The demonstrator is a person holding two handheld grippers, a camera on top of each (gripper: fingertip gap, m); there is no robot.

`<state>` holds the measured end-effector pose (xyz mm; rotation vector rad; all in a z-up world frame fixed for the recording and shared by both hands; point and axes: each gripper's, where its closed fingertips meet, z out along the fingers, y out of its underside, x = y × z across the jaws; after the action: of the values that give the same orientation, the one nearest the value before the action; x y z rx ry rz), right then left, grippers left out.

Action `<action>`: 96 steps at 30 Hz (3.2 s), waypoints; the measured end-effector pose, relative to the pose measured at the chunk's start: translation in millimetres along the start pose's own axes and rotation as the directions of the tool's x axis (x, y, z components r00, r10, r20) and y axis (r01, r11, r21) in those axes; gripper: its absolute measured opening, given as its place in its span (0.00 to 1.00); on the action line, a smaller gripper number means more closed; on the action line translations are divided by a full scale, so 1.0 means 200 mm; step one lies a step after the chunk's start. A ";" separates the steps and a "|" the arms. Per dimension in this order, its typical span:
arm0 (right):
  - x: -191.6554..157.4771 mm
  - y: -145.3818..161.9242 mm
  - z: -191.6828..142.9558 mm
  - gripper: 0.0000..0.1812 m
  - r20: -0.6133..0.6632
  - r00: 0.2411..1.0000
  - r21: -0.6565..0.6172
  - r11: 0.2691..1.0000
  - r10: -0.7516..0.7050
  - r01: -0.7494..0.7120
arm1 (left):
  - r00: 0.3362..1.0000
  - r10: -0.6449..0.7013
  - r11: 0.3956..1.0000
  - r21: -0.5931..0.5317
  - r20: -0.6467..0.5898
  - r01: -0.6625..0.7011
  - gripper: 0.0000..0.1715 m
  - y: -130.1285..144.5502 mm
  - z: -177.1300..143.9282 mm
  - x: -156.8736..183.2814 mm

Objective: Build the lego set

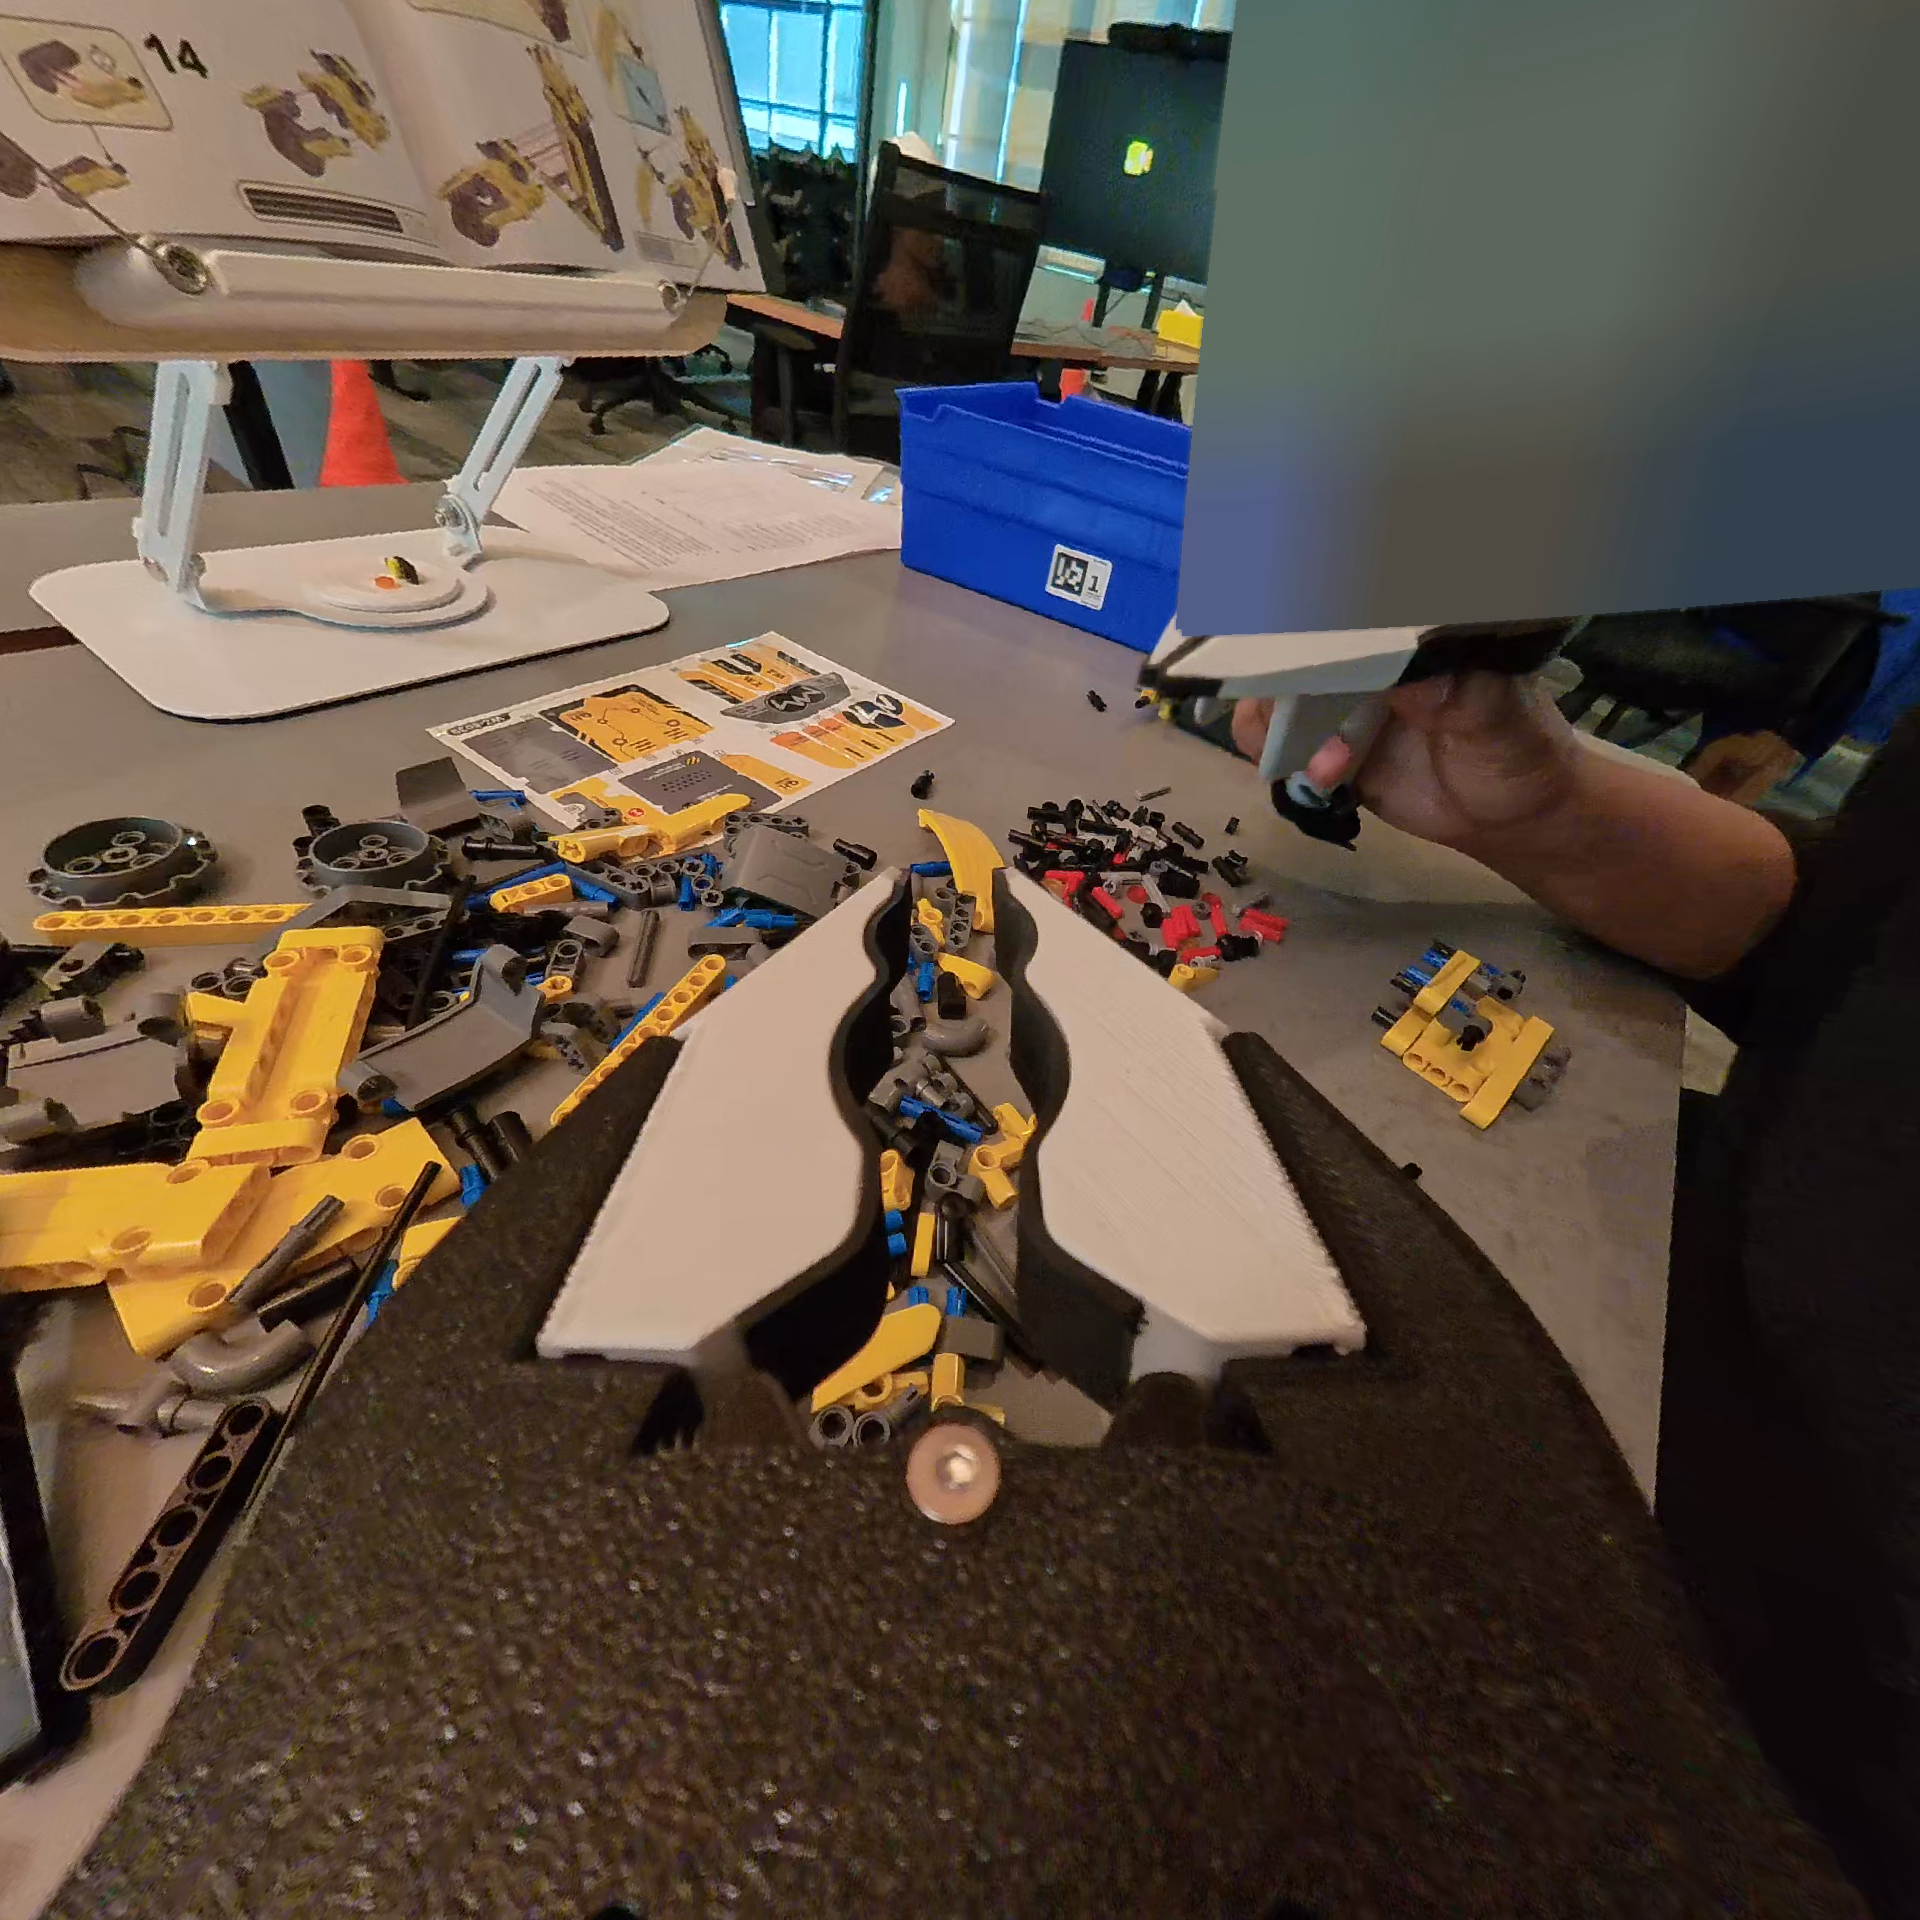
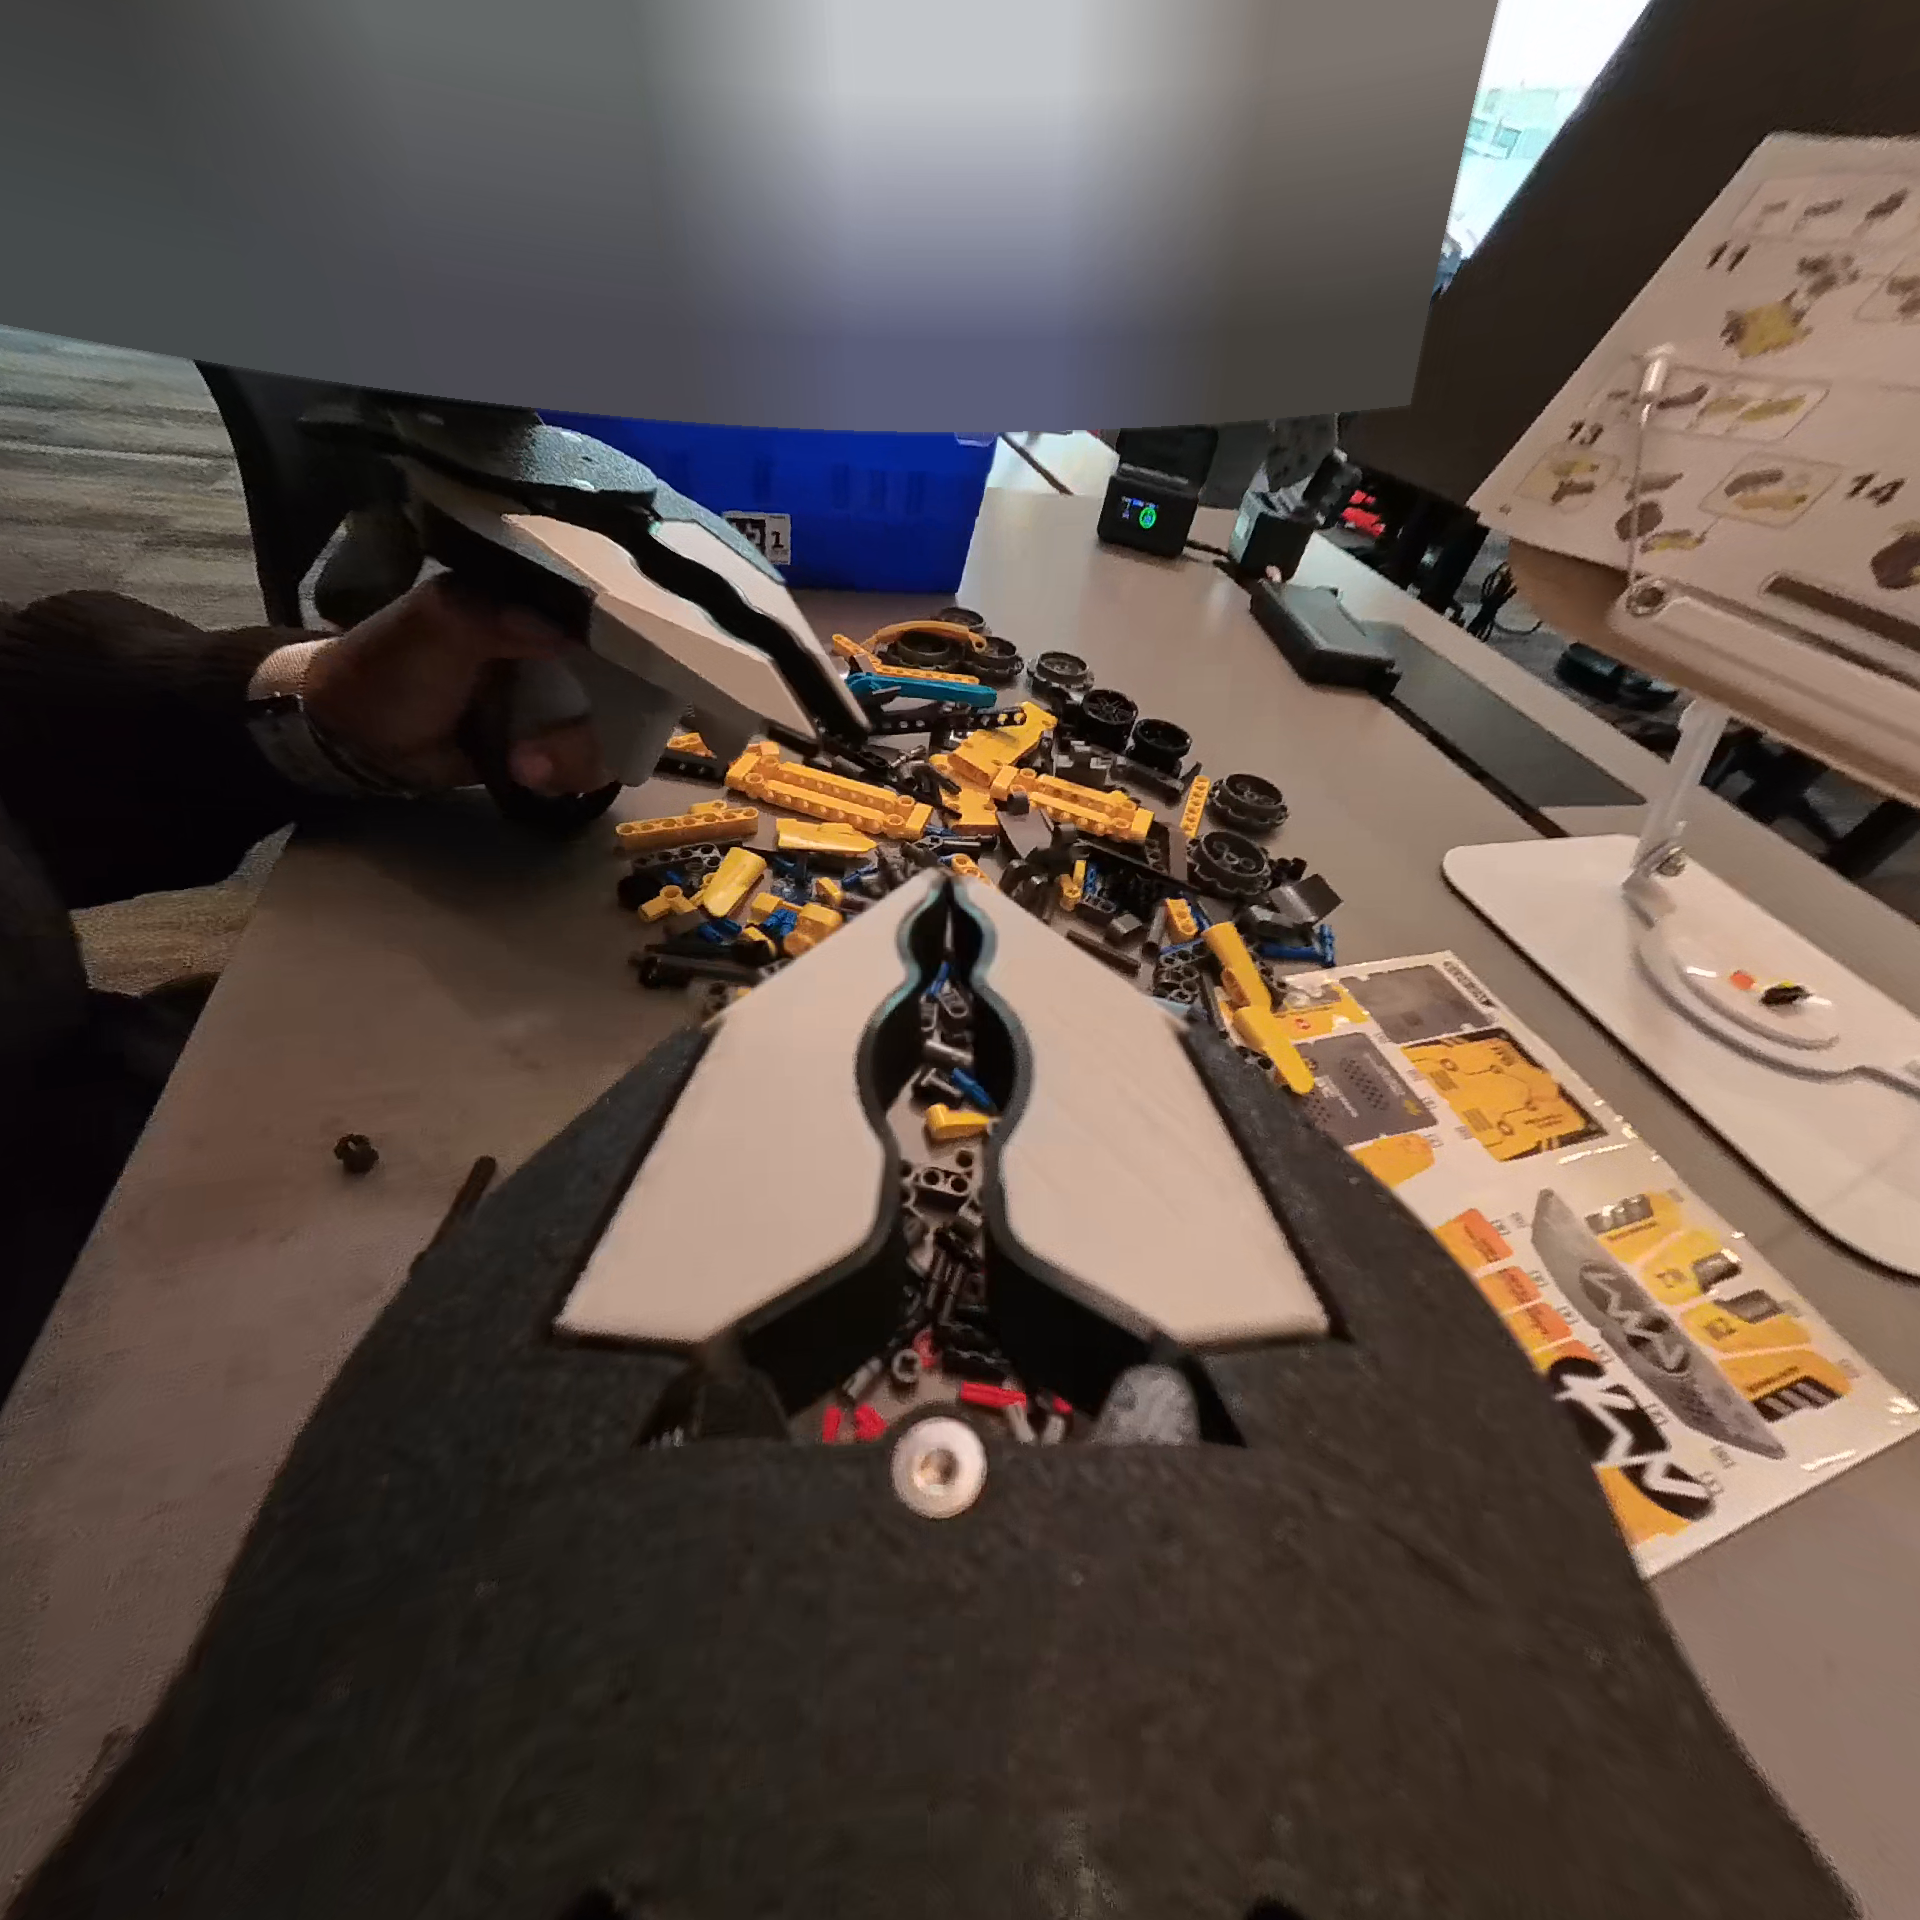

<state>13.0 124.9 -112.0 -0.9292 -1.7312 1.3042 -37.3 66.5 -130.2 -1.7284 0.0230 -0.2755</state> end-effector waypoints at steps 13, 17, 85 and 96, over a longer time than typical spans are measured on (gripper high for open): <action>0.09 -0.03 -0.07 0.00 -0.065 0.997 0.057 0.998 -0.032 0.036 | 1.000 -0.004 0.999 -0.039 0.001 0.004 0.09 0.02 0.02 0.00; 0.09 0.01 -0.05 0.00 -0.052 0.999 0.040 0.999 -0.013 0.015 | 1.000 -0.010 1.000 -0.029 0.000 0.010 0.09 0.02 0.02 -0.01; 0.21 -0.17 -0.21 0.00 -0.276 0.955 0.155 0.975 -0.109 0.156 | 0.998 0.050 0.996 0.075 0.039 -0.053 0.09 -0.07 -0.05 -0.01; 0.28 -0.15 -0.25 0.00 -0.225 0.967 0.252 0.966 0.122 -0.064 | 0.998 0.047 0.998 0.044 0.046 -0.049 0.09 -0.04 -0.03 -0.02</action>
<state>28.9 189.2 -65.3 -0.9897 -1.3237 1.3684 -43.8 63.1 -122.3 -1.6860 0.0254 -0.1996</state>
